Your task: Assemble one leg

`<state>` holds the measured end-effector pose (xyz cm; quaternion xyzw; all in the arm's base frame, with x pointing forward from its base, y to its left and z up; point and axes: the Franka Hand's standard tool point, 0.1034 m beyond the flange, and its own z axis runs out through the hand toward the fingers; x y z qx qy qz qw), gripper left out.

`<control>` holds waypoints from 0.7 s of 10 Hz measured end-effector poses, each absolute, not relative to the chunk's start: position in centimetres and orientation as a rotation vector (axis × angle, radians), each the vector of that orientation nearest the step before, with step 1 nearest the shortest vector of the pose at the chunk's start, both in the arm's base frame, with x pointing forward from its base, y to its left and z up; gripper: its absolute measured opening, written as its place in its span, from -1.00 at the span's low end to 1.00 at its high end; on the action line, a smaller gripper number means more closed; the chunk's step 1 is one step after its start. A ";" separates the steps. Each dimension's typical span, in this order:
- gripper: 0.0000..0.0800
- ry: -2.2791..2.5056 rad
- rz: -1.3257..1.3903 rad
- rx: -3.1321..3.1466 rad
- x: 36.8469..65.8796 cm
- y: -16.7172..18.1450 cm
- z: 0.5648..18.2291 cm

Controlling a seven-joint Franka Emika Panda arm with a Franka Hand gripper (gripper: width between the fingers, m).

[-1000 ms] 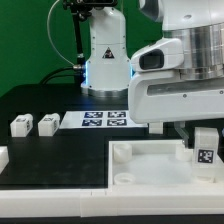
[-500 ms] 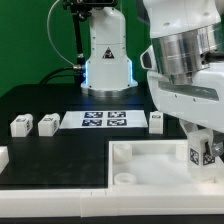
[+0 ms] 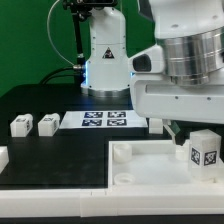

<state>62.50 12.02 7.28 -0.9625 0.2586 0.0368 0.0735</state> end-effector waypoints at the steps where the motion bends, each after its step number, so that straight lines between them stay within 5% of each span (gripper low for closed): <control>1: 0.58 0.658 0.087 -2.914 62.7 12.0 7.3; 7: 0.55 -0.687 -0.091 -2.988 64.2 11.2 7.9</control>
Offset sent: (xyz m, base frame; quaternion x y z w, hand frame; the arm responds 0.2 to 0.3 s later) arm 0.0076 -0.0121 0.0049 -0.1091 0.1441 -0.5150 0.8379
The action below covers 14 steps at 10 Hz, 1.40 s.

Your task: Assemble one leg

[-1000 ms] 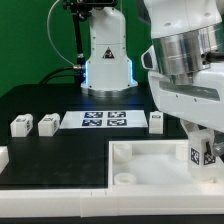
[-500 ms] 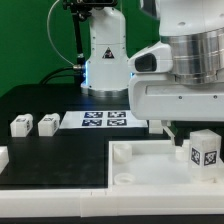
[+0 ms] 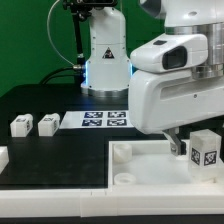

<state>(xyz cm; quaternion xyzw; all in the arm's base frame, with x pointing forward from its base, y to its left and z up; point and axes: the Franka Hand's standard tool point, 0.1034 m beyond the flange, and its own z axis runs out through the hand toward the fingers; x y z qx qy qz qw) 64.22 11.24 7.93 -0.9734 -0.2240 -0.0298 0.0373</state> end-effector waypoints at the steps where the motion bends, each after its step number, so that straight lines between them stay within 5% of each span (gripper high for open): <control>1: 0.55 -0.584 -0.086 -3.006 64.2 11.3 7.9; 2: 0.10 -0.510 -0.083 -3.017 64.2 11.4 7.9; 3: 0.10 -0.336 -0.076 -3.036 64.2 11.4 7.9; 4: -0.27 -0.207 -0.070 -3.044 64.2 11.4 7.9; 10: -0.27 1.436 0.104 -2.633 63.9 11.2 8.0; 14: -0.17 1.895 0.173 -2.320 63.9 11.4 8.0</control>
Offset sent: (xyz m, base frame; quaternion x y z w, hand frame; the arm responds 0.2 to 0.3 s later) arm 0.0000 0.0000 0.0000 0.0000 0.0000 0.1790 0.9838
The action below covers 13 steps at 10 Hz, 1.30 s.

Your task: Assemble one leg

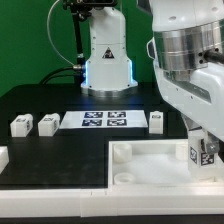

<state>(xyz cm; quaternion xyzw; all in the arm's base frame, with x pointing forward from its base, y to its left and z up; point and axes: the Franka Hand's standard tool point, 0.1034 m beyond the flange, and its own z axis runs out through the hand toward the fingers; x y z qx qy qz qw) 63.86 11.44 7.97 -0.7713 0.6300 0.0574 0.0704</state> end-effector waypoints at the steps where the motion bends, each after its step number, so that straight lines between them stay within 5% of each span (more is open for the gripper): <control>1: -0.17 1.826 0.167 -2.371 63.9 11.5 8.0; 2: 0.30 1.808 0.162 -2.384 63.9 11.5 7.9; 3: 0.30 1.452 0.078 -2.613 64.0 11.6 7.7; 4: 0.57 1.151 0.069 -2.761 63.7 11.9 7.5; 8: 0.62 0.647 0.023 -2.932 63.7 11.6 7.5; 10: 0.62 0.020 -0.079 -3.056 64.0 11.8 7.5; 12: 0.62 0.014 -0.100 -3.050 63.9 11.9 7.4; 13: 0.35 0.021 -0.100 -3.050 63.9 11.9 7.3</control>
Offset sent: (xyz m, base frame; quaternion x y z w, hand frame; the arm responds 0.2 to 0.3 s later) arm -0.0037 0.0227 -0.0046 -0.0242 -0.0240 -0.6164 0.7867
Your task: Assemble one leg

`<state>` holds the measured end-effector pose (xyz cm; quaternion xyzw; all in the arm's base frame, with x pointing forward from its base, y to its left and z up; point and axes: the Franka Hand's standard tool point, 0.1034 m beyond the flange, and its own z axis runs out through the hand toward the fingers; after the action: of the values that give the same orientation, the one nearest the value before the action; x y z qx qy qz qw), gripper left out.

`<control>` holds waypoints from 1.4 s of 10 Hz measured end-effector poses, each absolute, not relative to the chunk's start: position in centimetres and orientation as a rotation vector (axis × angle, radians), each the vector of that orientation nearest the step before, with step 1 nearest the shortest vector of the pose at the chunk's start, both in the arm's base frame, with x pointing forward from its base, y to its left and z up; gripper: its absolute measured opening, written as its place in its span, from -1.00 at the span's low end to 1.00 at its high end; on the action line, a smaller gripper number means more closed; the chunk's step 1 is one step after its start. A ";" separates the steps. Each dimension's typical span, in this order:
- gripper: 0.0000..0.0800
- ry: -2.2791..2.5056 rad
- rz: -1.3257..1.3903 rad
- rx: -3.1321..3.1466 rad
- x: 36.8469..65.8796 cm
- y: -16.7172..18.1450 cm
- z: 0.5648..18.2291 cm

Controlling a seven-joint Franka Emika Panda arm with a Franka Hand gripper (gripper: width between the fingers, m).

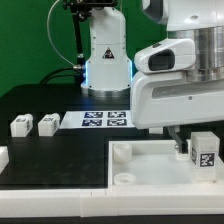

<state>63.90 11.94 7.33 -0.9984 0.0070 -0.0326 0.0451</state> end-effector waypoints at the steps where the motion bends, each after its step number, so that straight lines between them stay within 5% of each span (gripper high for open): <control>1: 0.01 0.264 -0.084 -3.022 63.9 12.2 7.3; 2: 0.01 0.352 -0.078 -3.014 63.8 12.0 7.3; 3: -0.25 0.557 -0.065 -2.980 63.8 11.8 7.2; 9: -0.25 1.910 0.128 -2.219 64.0 11.6 7.0; 13: -0.25 2.129 0.182 -1.989 64.0 12.0 7.0; 14: 0.15 2.129 0.182 -1.989 64.0 12.0 7.0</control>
Offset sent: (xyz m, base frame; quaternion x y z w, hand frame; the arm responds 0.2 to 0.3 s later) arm 0.0000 0.0000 0.0000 0.0000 0.0000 0.2667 0.9638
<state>64.04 12.01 7.00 -0.6772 0.7247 0.0621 0.1107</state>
